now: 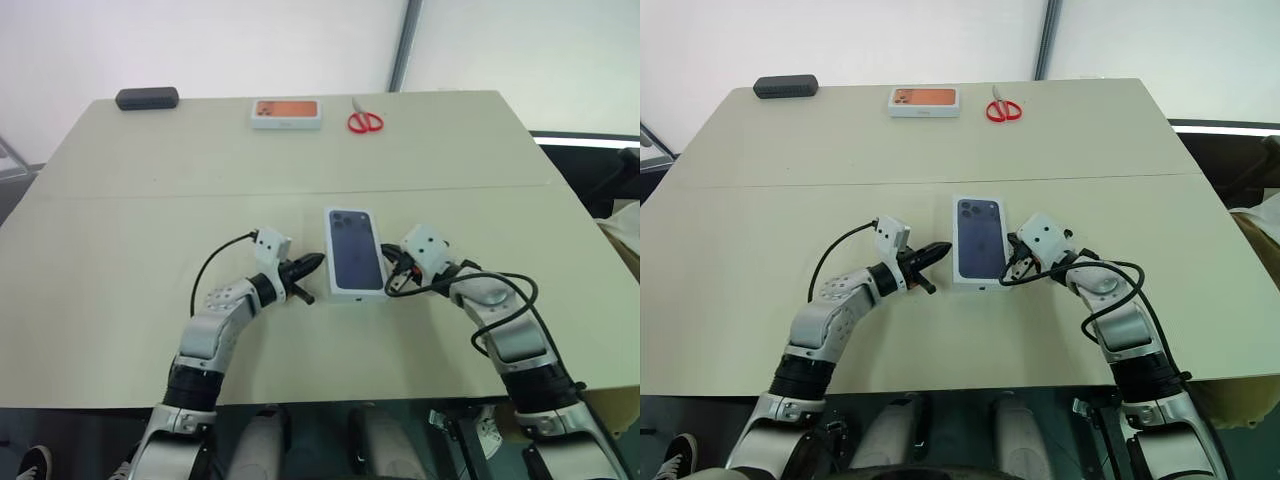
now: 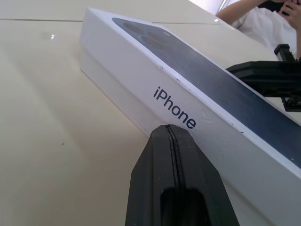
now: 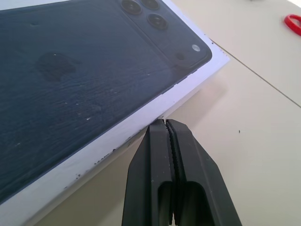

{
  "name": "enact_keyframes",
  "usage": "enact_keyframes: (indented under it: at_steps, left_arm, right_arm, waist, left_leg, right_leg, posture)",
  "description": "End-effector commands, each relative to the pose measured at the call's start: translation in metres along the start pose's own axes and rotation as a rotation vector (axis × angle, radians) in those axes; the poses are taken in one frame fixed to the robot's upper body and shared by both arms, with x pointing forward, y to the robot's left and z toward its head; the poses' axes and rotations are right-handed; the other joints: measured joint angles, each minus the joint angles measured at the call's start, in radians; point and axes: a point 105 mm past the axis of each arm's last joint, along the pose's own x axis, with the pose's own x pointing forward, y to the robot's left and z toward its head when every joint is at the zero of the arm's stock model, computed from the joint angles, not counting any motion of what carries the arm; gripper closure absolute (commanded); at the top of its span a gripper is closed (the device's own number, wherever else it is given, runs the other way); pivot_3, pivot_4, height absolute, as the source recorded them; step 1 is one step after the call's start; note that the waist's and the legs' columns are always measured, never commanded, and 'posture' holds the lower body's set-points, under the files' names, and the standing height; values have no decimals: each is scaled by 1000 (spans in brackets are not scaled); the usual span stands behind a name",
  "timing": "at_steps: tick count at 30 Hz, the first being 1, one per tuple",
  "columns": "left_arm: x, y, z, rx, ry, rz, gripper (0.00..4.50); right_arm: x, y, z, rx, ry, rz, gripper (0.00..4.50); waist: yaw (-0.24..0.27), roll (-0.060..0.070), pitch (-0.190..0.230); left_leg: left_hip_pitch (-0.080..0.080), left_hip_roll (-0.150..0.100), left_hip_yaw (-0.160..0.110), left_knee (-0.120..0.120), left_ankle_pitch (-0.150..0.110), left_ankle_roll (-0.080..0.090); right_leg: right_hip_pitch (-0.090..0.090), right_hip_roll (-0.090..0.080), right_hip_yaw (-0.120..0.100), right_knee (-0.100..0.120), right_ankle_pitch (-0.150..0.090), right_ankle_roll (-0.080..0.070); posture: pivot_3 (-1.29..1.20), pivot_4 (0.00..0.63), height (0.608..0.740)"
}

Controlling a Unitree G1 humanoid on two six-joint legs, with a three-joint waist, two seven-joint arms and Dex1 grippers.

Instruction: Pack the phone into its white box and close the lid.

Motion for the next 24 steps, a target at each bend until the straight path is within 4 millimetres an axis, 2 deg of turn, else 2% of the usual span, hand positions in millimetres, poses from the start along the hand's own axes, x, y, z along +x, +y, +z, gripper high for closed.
enact_keyframes:
  at_steps: [1,7,13,17,19,21,24]
  left_arm:
    - [-3,3,7,33,-27,10,4500]
    - [-4,3,28,6,-92,2,4500]
    - [0,3,53,-8,-165,-8,4500]
    - [4,-3,68,-26,-223,-36,4500]
    - [12,-10,73,-55,-255,-65,4500]
    - [19,-16,73,-59,-254,-86,4500]
    - [28,-25,64,-72,-233,-112,4500]
  right_arm:
    - [1,2,21,-62,-77,9,4438]
    - [-2,-9,22,-92,-75,-16,4438]
    - [-7,-33,17,-102,-50,-81,4438]
    - [-8,-42,25,-68,-92,-112,4438]
    - [-7,-41,37,-7,-159,-103,4438]
    - [-5,-31,44,11,-194,-55,4438]
    - [-4,-7,37,-25,-174,45,4438]
  waist:
    - [0,0,0]
    - [1,0,0]
    - [4,0,0]
    - [4,0,0]
    - [4,0,0]
    - [4,0,0]
    - [4,0,0]
  left_leg:
    - [0,0,0,0,0,0]
    - [0,0,0,0,0,0]
    - [0,0,0,1,0,0]
    - [0,0,0,1,0,0]
    - [0,0,0,1,0,0]
    - [0,0,0,2,0,0]
    - [0,0,0,2,0,0]
  right_leg:
    - [0,0,0,0,0,0]
    - [0,0,0,0,0,0]
    - [0,0,0,0,0,0]
    - [0,0,0,0,0,0]
    - [0,0,0,0,0,0]
    - [0,0,0,0,0,0]
    - [1,0,0,0,0,0]
  posture:
    - [0,150,740]
    - [0,150,740]
    - [0,150,740]
    - [0,150,740]
    - [0,150,740]
    - [0,150,740]
    - [0,150,740]
